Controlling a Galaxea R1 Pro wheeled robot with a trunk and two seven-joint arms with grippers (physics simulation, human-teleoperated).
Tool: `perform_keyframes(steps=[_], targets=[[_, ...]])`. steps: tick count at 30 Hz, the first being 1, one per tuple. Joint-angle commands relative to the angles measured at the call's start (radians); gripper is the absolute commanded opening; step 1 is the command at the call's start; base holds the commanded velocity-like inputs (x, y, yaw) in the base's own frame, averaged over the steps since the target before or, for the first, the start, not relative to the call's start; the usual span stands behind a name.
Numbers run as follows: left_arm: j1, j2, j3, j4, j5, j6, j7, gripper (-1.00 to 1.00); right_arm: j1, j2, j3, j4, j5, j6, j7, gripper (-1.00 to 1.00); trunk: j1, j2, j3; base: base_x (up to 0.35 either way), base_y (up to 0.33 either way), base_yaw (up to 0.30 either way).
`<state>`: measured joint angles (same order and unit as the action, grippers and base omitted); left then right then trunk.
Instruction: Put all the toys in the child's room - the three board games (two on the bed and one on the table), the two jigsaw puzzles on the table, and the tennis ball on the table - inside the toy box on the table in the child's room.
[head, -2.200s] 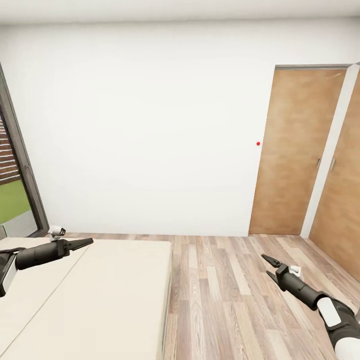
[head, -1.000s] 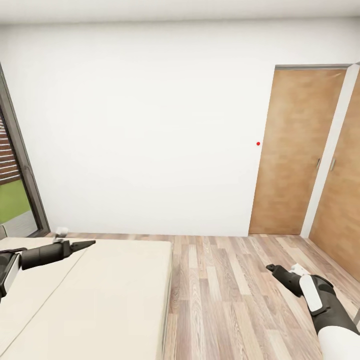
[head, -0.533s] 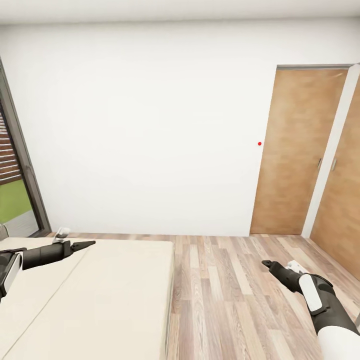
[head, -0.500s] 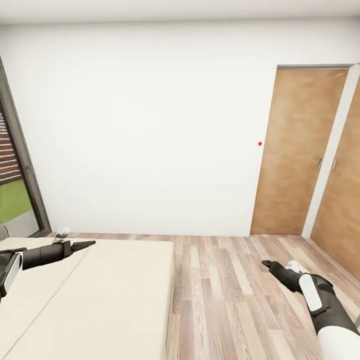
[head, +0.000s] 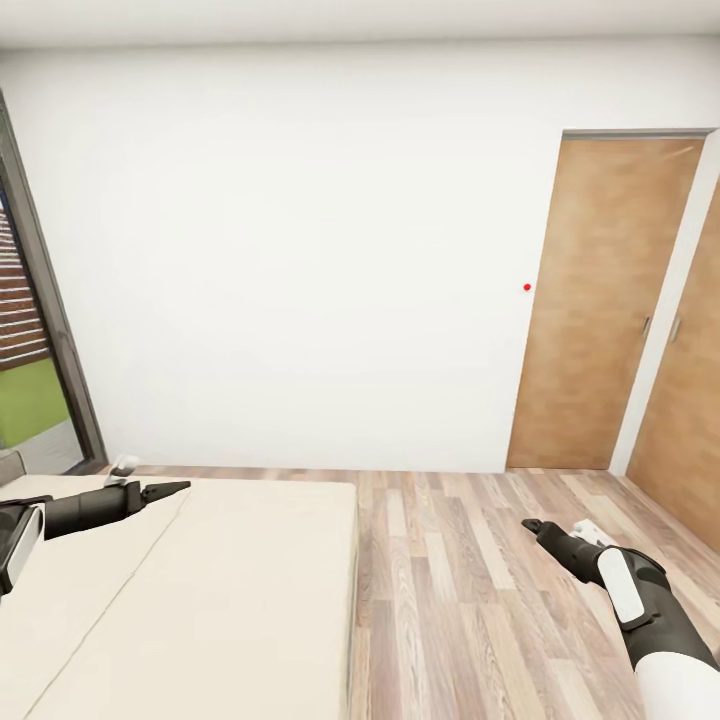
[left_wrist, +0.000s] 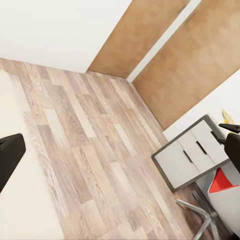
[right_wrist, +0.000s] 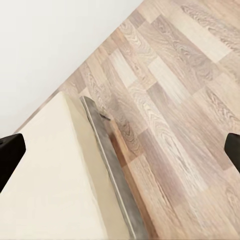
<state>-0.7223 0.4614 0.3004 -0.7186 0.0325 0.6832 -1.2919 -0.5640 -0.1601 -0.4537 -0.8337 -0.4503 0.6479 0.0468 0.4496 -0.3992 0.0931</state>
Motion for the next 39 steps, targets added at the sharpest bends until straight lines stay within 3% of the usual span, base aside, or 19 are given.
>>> perform_keyframes(steps=[1,39], targets=[[0.0,0.0,0.001,0.001,0.003,0.01,-0.002,1.0,-0.001,0.001,-0.003,0.0,0.003,0.006,0.005,1.0,0.0,-0.001,-0.001,0.0,0.202,0.0],[0.0,0.0,0.002,0.0,0.004,0.009,-0.008,1.0,-0.001,0.001,-0.003,0.002,0.003,0.004,0.004,1.0,0.0,-0.001,-0.001,0.0,0.26,0.0]])
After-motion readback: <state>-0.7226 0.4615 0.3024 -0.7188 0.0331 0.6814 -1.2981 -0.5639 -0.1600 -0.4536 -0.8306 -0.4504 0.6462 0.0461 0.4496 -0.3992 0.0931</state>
